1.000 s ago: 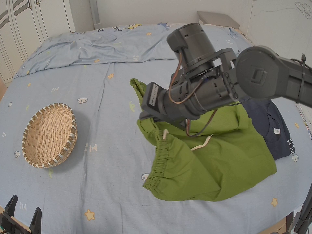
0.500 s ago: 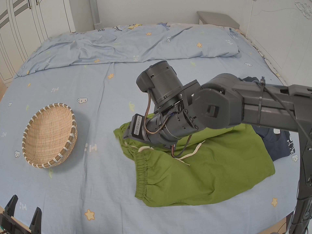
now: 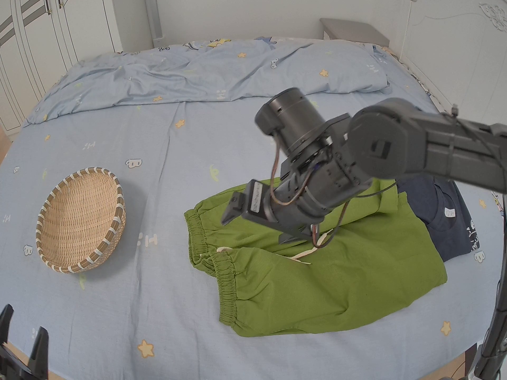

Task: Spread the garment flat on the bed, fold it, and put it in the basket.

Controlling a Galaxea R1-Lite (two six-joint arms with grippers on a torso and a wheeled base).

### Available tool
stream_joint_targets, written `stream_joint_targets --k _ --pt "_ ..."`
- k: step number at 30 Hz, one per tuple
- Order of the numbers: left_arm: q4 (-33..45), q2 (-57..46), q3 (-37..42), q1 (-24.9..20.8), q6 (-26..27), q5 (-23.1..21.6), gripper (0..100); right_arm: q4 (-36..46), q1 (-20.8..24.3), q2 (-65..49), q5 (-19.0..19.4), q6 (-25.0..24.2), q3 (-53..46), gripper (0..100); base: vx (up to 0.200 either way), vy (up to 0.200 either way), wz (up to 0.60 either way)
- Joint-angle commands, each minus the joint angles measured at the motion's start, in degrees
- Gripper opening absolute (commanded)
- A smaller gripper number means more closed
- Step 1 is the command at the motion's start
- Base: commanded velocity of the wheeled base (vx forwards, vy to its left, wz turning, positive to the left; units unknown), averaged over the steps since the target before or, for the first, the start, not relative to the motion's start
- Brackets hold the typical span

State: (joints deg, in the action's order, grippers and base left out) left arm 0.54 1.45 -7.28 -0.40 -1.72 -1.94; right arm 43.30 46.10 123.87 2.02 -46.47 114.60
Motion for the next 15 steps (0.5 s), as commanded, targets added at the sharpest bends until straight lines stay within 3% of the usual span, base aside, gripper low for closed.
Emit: stream_joint_targets --k 1,4,6,9,13,14,15 --pt "11.86 14.19 -18.39 0.14 -0.57 -13.62 100 5.65 -10.25 -19.1 12.83 0.33 -0.01 100 0.0 0.0 0.0" --pt "11.33 26.67 -18.3 -0.3 -1.53 -24.34 100 2.93 -15.34 -26.84 18.45 3.67 -0.01 100 0.0 0.0 0.0" --pt "8.96 35.2 -18.56 -0.48 -2.32 -29.0 100 -0.67 -17.98 -31.5 20.92 7.45 -8.7 100 0.0 0.0 0.0" --pt "3.24 47.24 -17.86 -3.38 -3.03 -34.01 100 -8.85 -19.83 -37.3 21.53 10.7 -22.58 100 0.0 0.0 0.0" --pt "-4.67 62.45 -16.36 -8.56 -3.73 -35.33 100 -21.94 -20.26 -42.13 20.92 11.14 -38.93 100 0.0 0.0 0.0" --pt "-4.67 62.45 -16.36 -8.56 -3.73 -35.33 100 -21.94 -20.26 -42.13 20.92 11.14 -38.93 100 0.0 0.0 0.0" --pt "-8.45 69.56 -14.69 -9.62 -3.38 -35.59 100 -28.45 -20.35 -43.36 20.39 10.87 -45.17 100 0.0 0.0 0.0"
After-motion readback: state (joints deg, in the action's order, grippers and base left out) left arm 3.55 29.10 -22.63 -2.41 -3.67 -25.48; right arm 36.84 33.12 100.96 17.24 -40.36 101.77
